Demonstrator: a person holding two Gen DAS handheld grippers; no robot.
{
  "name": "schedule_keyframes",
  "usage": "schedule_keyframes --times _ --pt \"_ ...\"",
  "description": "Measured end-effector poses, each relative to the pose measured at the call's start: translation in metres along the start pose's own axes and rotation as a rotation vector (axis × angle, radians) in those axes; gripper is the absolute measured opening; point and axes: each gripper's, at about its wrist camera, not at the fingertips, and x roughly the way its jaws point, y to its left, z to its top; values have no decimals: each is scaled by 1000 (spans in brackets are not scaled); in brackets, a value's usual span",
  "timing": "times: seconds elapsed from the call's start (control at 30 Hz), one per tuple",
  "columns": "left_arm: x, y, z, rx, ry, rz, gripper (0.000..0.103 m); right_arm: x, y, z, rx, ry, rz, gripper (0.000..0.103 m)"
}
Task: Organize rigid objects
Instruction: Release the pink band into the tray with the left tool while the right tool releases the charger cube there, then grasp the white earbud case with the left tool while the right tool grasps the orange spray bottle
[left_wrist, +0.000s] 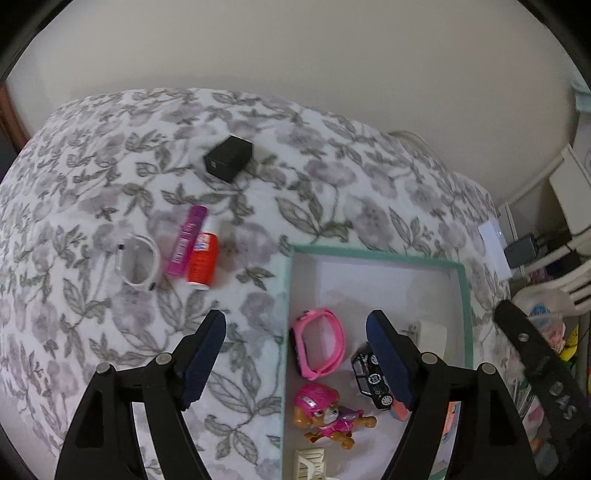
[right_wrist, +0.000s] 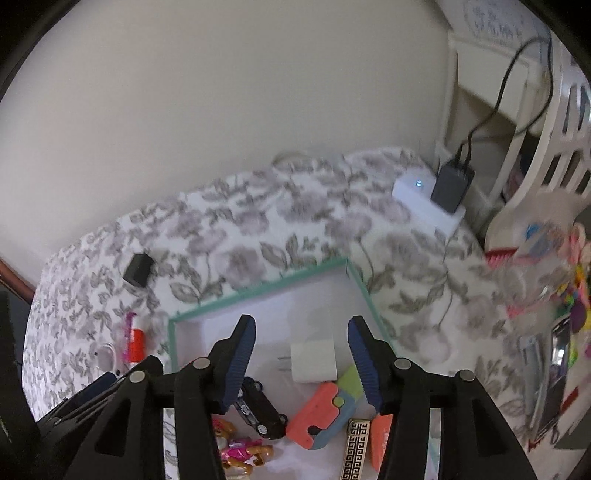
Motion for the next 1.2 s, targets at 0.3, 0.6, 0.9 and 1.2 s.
schedule_keyframes --times 0.3,0.6,0.9,1.2 --pt "-17 51 16 -107 -62 116 97 10 36 -9 -80 17 9 69" --pt "-11 120 16 -238 -34 267 97 33 91 -28 -206 56 62 85" --pt "-8 166 12 -350 -12 297 99 47 132 -50 -283 97 107 86" --pt "-9 208 8 -438 -16 363 100 52 175 -67 -352 117 179 103"
